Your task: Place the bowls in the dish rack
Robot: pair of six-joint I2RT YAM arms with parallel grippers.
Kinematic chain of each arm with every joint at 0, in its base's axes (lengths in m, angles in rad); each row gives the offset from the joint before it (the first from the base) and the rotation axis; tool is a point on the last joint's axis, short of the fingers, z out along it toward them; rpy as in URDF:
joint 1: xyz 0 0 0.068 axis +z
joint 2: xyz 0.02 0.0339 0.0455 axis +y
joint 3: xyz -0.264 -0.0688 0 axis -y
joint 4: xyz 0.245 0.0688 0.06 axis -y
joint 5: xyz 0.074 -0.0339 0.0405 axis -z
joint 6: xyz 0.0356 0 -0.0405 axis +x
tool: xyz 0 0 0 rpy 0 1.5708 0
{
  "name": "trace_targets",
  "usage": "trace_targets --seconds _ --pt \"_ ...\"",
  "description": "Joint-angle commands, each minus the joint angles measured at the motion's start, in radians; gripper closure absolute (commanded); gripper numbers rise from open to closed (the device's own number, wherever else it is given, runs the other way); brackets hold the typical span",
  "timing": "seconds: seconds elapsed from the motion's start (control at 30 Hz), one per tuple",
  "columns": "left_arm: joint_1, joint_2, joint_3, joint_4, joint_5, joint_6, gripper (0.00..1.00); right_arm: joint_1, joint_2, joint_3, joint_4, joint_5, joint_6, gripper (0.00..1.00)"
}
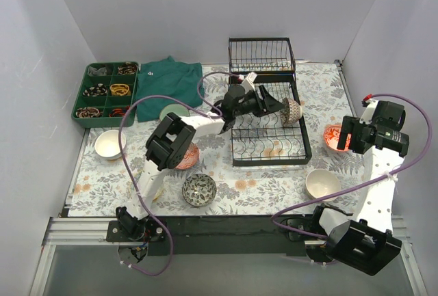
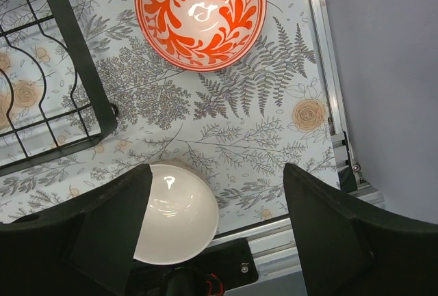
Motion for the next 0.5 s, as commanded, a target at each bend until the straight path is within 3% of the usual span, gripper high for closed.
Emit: trace_targets --seconds 0.0,0.07,0.27,0.33,0.47 --pt "0.064 -0.237 -0.124 -0.164 0.046 0.129 0.49 -0.006 -0.016 0.034 0.016 -0.018 0.012 0.14" --pt "0.095 -0.350 -0.173 -0.257 0.063 0.190 0.49 -0.006 -0.013 0.040 0.017 -0.021 0.011 0.14" --pt "0.133 -0.667 -0.336 -0.668 0.137 0.691 0.50 -0.006 0.006 0.065 0.019 -0.129 -0.058 0.14" --pt "0.148 -0.777 -0.356 -0.783 0.106 0.835 0.50 -0.006 0.020 0.083 0.016 -0.148 -0.086 0.14" --pt "0.202 -0.833 -0.283 -1.166 0.002 1.056 0.48 -0.006 0.038 0.117 0.005 -0.211 -0.113 0.13"
